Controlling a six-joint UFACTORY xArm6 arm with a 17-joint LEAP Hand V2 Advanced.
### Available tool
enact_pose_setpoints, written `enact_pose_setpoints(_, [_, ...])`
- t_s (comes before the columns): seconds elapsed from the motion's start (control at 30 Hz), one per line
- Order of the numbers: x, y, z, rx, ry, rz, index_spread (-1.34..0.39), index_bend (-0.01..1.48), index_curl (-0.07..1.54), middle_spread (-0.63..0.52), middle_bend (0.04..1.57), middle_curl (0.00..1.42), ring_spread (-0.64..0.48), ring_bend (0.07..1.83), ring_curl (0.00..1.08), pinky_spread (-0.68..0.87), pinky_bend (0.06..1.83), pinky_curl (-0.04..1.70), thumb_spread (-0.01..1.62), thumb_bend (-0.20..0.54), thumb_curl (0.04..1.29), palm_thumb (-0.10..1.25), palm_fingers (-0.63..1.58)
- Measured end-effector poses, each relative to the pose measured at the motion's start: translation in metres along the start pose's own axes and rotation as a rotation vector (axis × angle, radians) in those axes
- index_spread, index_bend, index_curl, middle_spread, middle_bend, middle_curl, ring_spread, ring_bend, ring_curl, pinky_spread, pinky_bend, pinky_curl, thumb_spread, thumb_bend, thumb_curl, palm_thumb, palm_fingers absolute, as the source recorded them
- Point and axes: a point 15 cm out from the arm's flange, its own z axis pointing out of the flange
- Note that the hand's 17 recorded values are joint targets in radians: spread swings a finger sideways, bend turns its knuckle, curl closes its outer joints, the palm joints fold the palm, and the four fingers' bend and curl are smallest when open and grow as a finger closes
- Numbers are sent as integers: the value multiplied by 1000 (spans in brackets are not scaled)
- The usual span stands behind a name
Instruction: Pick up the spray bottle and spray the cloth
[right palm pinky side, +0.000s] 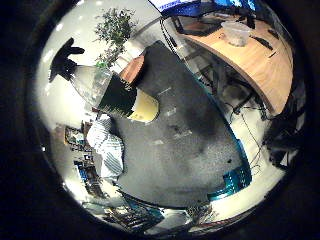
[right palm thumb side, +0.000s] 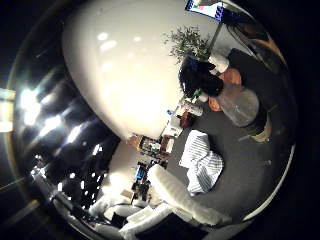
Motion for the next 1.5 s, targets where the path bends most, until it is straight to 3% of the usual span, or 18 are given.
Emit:
enact_pose_setpoints(0.43, [19, -3, 10, 6, -25, 43, -145, 156, 266, 135, 197, 324, 111, 274, 272, 271, 339, 326, 1148, -20, 262, 462, 31])
enact_pose_setpoints(1.5, [-3, -21, 69, -34, -82, 15, -146, 159, 273, 162, 197, 327, 126, 269, 268, 273, 303, 321, 1153, -19, 268, 496, 69])
